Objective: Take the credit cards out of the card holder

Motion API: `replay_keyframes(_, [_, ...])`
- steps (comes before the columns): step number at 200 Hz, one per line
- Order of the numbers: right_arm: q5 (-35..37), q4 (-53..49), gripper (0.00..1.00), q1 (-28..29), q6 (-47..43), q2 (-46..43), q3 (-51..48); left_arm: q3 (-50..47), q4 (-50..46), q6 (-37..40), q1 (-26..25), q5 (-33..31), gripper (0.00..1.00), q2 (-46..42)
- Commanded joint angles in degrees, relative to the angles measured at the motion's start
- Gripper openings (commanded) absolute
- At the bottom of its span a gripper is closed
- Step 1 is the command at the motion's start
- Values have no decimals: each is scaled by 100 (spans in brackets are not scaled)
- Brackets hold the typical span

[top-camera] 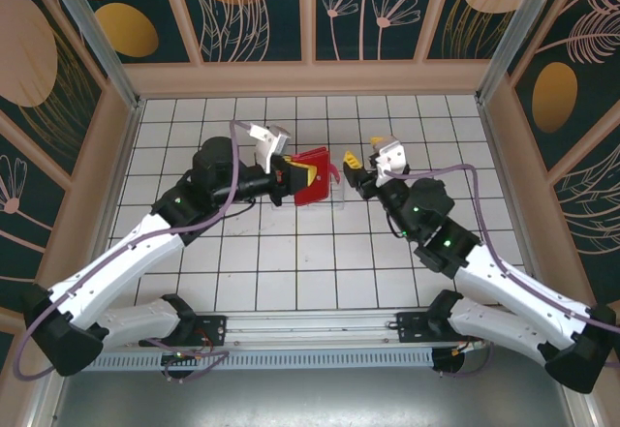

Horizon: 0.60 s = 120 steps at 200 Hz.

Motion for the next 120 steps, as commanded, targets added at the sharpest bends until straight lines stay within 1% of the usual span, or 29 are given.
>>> replay_keyframes(1, [-1725,-3,57,-103,481,-467,-29,-205,783,209,-9,409,0,-459])
replay_keyframes(25, [-2768,147,59,-96,773,-714,-98,-223,771,362,-5,380,0,-556])
replay_keyframes(37, [-3295,202,61,-88,773,-779,-107,-206,736,408,-7,397,0,-548])
replay_keyframes(51, [-3496,320,63,-50,729,-829,-153,-226,836,427,-4,454,0,-580])
replay_keyframes(60, [-3518,505,67,-14,659,-861,-225,-255,946,401,-8,451,0,-600])
replay_keyframes(69, [-3452,727,74,16,648,-855,-287,-274,1038,394,-9,448,0,-626])
replay_keyframes(75, [-3356,859,75,31,663,-817,-300,-263,1072,396,-10,443,0,-633])
replay_keyframes(100, [-2920,1039,78,53,797,-455,-132,-210,1067,444,-4,403,0,-615])
replay_keyframes(120, [-2493,830,76,70,810,-174,50,-213,1097,480,-10,436,0,-631])
